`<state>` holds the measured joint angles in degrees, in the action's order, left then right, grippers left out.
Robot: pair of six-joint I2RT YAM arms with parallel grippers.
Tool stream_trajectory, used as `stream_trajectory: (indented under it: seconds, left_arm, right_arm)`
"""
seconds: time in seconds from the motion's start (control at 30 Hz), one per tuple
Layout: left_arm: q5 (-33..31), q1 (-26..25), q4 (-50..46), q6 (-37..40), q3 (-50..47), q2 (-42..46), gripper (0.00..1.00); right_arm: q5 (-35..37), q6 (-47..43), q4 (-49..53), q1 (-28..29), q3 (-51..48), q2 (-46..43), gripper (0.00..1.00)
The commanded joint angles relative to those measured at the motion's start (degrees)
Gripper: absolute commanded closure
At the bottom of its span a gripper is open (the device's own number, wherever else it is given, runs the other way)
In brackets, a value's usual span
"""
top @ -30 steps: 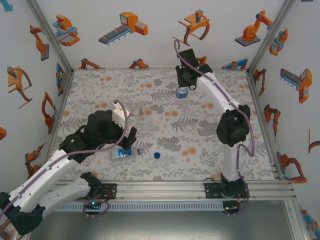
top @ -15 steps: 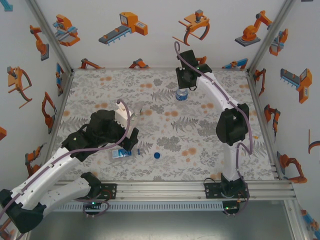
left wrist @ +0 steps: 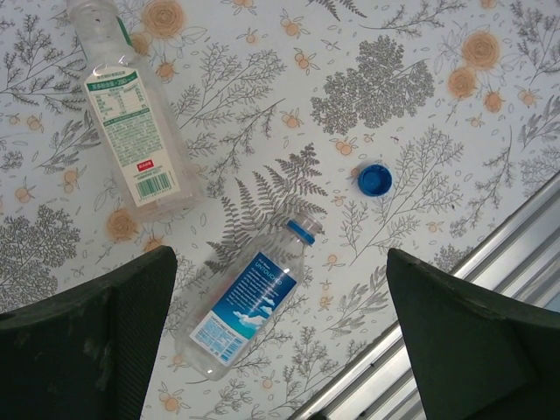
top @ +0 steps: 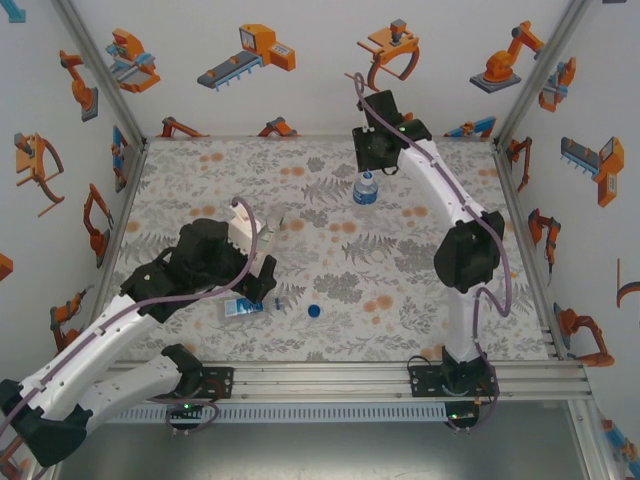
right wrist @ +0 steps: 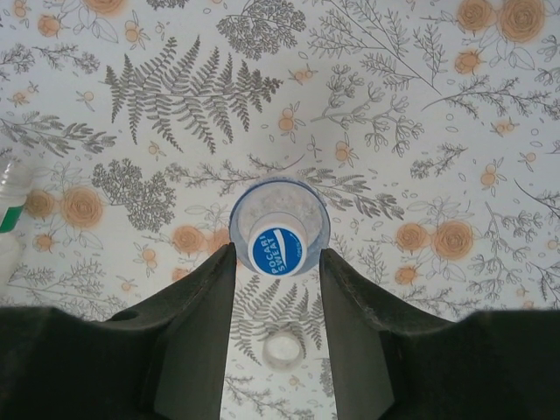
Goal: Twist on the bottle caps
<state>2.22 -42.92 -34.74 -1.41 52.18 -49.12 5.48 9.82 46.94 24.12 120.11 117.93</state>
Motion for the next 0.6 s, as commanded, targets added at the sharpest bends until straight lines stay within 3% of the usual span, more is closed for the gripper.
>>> stream_trajectory:
  seconds: [0.0,0.17,0.33,0.57]
  left_arm:
    - [0.07,0.38,-2.23,-2.76,2.52,1.09,0.03]
    - [-4.09,0.45,-4.45,-5.3,3.74,0.92,0.03]
    - [-7.39,1.19,-7.21,-9.08,5.13,-1.01,0.03]
    - [-5.37,5.48,-10.67,-14.86,5.52,-4.22,0.03]
  right_arm:
    - [-1.08,0.15,2.67,-0.23,1.17,-4.77,0.57]
    - [-6.47,-1.65,1.9,0.64,-3.46,-9.35,0.57]
    - [-14.94,-6.29,-4.64,3.89,-14.89,-16.01,0.56]
    - [-26.0,-15.97,-17.72,11.38,-34.64,-25.43,0.48]
